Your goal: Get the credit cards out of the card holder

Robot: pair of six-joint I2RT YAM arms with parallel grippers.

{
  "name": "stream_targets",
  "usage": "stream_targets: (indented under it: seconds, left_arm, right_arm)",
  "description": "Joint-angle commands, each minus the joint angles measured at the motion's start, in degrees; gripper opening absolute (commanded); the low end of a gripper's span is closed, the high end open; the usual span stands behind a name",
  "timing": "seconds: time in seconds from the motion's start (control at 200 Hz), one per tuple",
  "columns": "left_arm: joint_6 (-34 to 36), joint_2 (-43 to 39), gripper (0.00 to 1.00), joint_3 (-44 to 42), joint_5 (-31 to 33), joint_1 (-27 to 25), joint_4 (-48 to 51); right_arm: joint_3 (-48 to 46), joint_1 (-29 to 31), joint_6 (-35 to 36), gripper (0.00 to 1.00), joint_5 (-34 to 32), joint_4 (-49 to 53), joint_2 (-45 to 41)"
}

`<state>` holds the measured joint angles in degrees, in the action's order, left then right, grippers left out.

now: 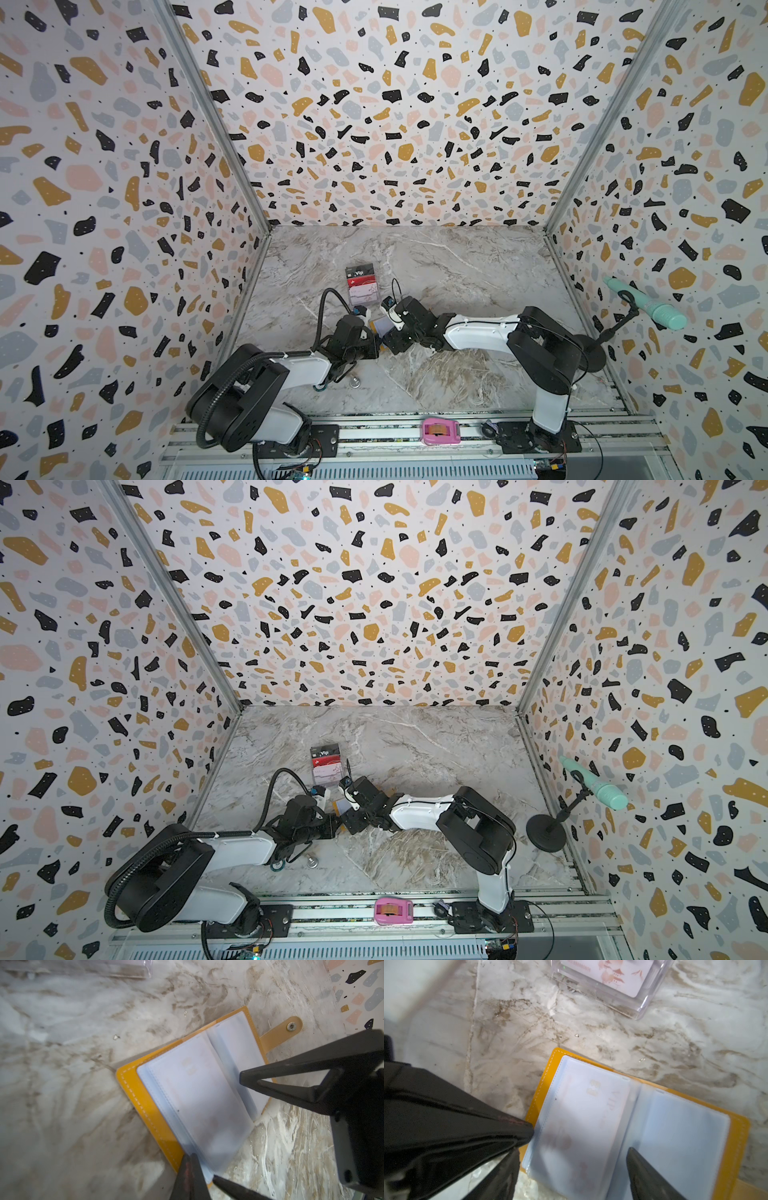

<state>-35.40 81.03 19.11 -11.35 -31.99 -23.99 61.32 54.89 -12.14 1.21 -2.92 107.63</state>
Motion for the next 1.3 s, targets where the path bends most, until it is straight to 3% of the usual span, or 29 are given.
stream_targets:
  seconds: [0.0, 0.501, 1.296]
  left_arm:
    - [0.31, 1.56, 0.00, -1.89, 0.81, -0.27, 4.30]
    - [0.68, 2.37, 0.00, -1.80, 0.39, -0.27, 4.39]
    - [1.28, 3.43, 0.00, -1.60, 0.63, -0.27, 5.26]
  right_arm:
    - [1.54, 0.33, 0.51, 0.81, -0.89, 1.98, 0.15]
    - [1.96, 1.23, 0.76, 0.76, -3.49, 3.31, 2.95]
    - [1.33, 1.32, -0.51, 0.55, -7.30, 3.87, 1.13]
